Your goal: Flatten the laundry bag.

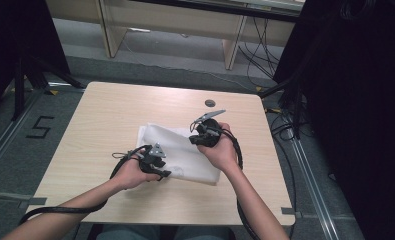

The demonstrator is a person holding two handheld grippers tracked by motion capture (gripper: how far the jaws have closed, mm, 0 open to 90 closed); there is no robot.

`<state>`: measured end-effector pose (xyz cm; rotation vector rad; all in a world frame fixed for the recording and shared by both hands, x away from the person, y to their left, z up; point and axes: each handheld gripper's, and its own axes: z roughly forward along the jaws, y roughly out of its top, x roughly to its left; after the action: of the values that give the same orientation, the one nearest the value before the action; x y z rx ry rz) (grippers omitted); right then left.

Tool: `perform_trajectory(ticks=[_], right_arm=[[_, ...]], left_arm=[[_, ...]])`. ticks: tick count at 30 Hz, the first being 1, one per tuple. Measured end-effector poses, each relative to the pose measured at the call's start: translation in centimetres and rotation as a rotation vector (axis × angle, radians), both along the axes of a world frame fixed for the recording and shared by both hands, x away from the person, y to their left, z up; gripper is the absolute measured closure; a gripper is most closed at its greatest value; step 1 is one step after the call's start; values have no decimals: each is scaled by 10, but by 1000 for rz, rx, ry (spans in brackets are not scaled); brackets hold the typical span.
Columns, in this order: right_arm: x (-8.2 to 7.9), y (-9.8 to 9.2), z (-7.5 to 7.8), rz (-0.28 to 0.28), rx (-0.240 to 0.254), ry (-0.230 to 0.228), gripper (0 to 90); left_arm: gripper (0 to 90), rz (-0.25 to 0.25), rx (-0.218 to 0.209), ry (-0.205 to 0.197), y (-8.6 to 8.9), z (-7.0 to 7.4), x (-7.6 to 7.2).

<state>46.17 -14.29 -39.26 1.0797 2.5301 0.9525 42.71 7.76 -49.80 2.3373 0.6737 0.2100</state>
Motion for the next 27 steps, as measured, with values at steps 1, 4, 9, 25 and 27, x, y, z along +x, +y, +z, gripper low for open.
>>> perform_trajectory(ticks=[1,4,9,25,27], right_arm=[[0,0,-1,-1,-3,-9,900],[0,-2,-1,-12,0,-1,900],[1,-2,-2,-9,-2,-9,900],[-18,5,12,38,51,-5,900],[-22,8,11,36,69,-25,900]], left_arm=[[590,16,-22,-3,0,1,-3],[689,-9,-7,-4,1,6,-6],[822,-61,41,-4,-4,9,-12],[894,-4,30,6,-26,-2,-8],[894,-26,63,7,-25,-1,-4]])
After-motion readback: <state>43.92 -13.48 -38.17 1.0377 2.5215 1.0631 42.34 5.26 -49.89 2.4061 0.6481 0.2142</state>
